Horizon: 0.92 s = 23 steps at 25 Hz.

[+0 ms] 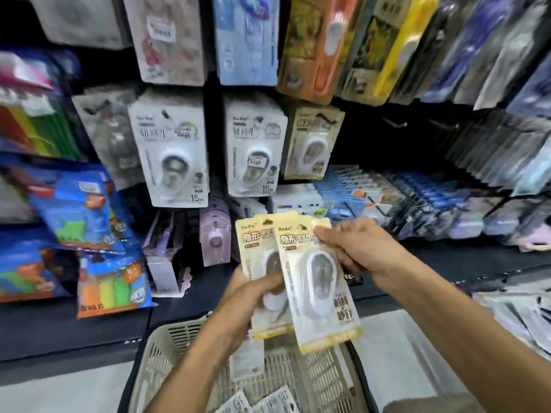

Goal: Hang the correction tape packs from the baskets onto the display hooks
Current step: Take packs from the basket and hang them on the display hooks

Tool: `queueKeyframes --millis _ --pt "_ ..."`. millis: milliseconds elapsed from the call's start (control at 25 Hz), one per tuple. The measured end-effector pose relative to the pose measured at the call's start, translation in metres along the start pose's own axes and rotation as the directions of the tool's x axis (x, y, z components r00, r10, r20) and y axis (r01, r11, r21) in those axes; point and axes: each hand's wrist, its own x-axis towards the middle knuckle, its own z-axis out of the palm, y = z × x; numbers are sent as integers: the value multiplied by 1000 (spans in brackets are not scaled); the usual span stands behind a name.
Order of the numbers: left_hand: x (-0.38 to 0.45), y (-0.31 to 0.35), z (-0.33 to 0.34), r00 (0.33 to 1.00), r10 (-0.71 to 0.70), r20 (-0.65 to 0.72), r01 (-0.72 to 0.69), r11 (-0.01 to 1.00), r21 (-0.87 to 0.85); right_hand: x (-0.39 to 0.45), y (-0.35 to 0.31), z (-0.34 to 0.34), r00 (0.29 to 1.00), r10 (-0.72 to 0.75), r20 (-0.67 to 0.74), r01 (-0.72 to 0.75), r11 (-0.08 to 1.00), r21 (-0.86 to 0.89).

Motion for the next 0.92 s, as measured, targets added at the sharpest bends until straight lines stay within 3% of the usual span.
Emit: queueKeyframes --millis 160,280,400,480,560,680,760,920 --pt "-3 44 6 990 -81 119 105 973 -205 3 -25 -5 971 -134 -199 147 988 53" --pt "-5 65 14 999 -7 40 9 999 -50 2 -41 -13 941 -235 -242 265 959 99" --pt "5 90 17 996 76 -56 -75 997 13 -1 -50 -19 975 -202 -94 222 908 355" --pt "11 110 14 987 155 -49 -155 988 23 0 -47 -18 985 -169 40 148 938 313" --pt "15 126 10 976 216 -12 -215 976 43 1 -43 -15 986 -156 60 134 951 280" --pt "22 132 8 963 267 22 -268 963 32 5 -41 -8 983 -166 73 96 819 565" --pt "26 132 11 955 298 -3 -297 954 50 9 -39 -6 982 -188 -8 158 800 580" --pt "33 132 6 951 308 -11 -308 951 30 17 -38 -24 939 -97 -331 206 927 314"
